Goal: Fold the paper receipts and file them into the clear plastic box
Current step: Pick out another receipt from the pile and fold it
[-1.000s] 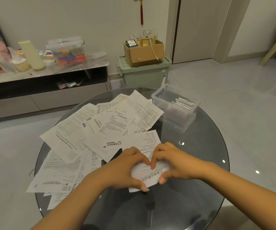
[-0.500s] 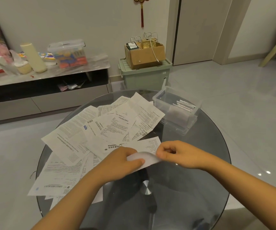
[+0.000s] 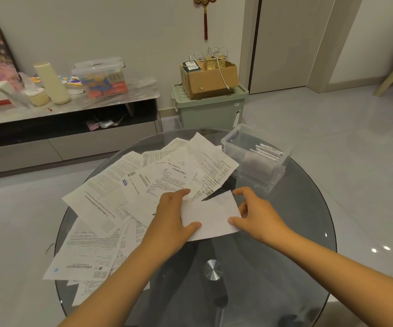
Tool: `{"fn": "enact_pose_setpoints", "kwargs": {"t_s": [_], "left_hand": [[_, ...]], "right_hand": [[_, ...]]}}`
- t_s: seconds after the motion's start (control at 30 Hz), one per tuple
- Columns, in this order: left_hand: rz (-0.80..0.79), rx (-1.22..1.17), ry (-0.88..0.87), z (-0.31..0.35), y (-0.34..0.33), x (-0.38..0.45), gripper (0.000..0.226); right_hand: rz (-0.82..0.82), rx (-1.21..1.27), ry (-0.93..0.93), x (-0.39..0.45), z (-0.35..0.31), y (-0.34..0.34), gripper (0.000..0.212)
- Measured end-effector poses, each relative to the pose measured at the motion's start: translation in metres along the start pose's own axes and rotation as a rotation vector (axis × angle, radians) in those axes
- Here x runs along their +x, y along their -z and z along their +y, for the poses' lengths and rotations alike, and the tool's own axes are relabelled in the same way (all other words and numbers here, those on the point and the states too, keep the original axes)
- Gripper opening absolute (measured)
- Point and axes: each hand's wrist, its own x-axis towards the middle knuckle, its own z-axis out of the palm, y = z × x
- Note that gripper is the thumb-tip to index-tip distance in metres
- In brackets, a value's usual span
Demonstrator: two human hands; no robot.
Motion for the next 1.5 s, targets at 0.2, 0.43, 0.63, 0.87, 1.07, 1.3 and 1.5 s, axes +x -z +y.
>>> {"fn": "enact_pose_setpoints", "kwargs": {"t_s": [0.2,0.43,0.63,0.87,1.07,1.3,1.5], "left_hand": [[-0.104,0.242,-0.181,-0.001,-0.012,-0.007,0.042],[-0.171,0.231,-0.277,-0.002,-0.007,-0.009,0.034],[-0.145,0.071,-0.146,0.003,-0.002,-0.006,0.011],[-0.026,0.129,-0.048,-0.004,-0.009,-0.001,0.039],[0.047,0.273,-0.171,0.005,-0.011,-0.004,0.03],[-0.12,0.277,-0.302,0.001,-0.021,-0.011,0.05],[-0.172,0.284,-0.344,0.004,-0.017,-0.013,0.056]], "right_hand": [[0.01,-0.056,0.067,-0.003,-0.002,-0.001,0.042],[-0.283,0.106,-0.097,0.004,-0.004,0.019,0.016],[-0.323,-0.07,-0.013,-0.005,-0.008,0.027,0.069],[-0.113,-0.22,-0.027,0.0,0.0,0.014,0.041],[-0.085,-0.257,-0.068,-0.003,-0.005,0.01,0.02],[-0.167,0.055,-0.101,-0.014,-0.009,0.013,0.039],[-0.292,0.338,-0.084,-0.023,-0.027,0.024,0.016]]}}
